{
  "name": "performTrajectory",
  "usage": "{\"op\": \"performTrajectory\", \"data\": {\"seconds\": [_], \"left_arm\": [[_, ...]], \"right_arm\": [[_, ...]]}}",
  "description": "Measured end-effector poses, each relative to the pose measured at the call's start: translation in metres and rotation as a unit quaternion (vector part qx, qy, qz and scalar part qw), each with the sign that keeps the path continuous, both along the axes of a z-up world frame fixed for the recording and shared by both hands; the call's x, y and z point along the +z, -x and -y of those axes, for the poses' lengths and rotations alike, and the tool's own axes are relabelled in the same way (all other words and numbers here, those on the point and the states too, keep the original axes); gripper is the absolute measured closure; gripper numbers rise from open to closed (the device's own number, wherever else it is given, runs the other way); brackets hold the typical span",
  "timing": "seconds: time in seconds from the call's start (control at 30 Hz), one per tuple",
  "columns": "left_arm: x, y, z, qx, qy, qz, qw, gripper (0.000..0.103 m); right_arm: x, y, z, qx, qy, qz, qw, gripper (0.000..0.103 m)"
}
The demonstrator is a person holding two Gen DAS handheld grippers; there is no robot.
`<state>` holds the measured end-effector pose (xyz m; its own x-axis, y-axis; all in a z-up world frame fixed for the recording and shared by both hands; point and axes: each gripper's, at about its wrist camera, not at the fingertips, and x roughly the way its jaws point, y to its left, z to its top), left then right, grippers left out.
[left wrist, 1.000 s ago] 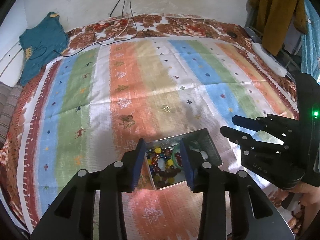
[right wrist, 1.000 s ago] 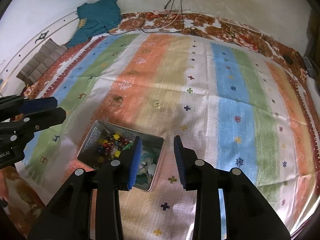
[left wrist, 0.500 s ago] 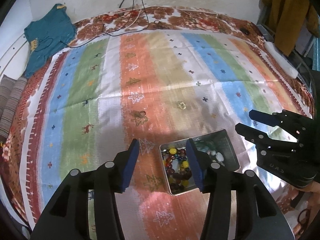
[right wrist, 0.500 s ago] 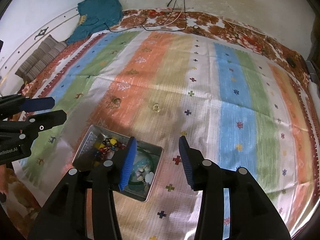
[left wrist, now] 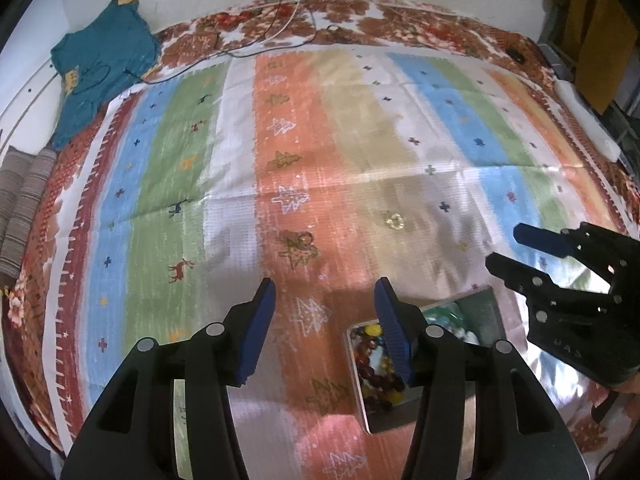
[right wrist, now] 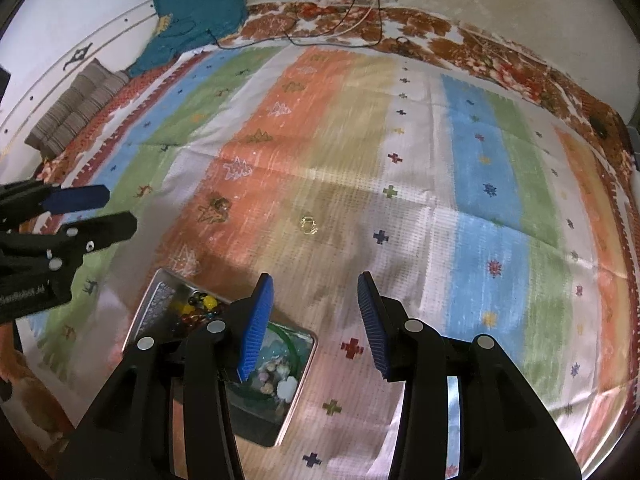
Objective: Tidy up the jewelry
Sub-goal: 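Move both grippers toward the small silver ring and the gold ring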
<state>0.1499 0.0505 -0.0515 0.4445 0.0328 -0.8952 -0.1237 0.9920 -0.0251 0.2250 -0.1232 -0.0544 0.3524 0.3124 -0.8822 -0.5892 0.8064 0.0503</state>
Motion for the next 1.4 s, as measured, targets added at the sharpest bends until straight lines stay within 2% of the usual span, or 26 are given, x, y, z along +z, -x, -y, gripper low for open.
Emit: {"op": "performTrajectory", "data": {"seconds": [0.3, 0.9, 1.03, 1.4], "left_arm": [[-0.014, -0.019, -0.005, 0.0, -0.008, -0.019, 0.9998, 0.052], [-0.04, -0.045, -0.016, -0.001, -0.009, -0.055, 0.9985, 0.052], [-0.045, -0.051, -0.017, 0.002, -0.027, -0.058, 0.998, 0.052], [-0.064, -0.067, -0.022, 0.002, -0.009, -0.08, 0.9967, 0.052]], "right_arm": [[-0.013, -0.009, -0.014, 0.017, 0.014, -0.009, 1.0, 0.059], [-0.033, -0.036, -0.024, 0.014, 0.015, -0.041, 0.999, 0.059], [-0.04, -0.043, -0.027, 0.017, 0.019, -0.048, 0.999, 0.059], [-0.056, -0.062, -0.038, 0.024, 0.024, -0.064, 0.997, 0.059]]}}
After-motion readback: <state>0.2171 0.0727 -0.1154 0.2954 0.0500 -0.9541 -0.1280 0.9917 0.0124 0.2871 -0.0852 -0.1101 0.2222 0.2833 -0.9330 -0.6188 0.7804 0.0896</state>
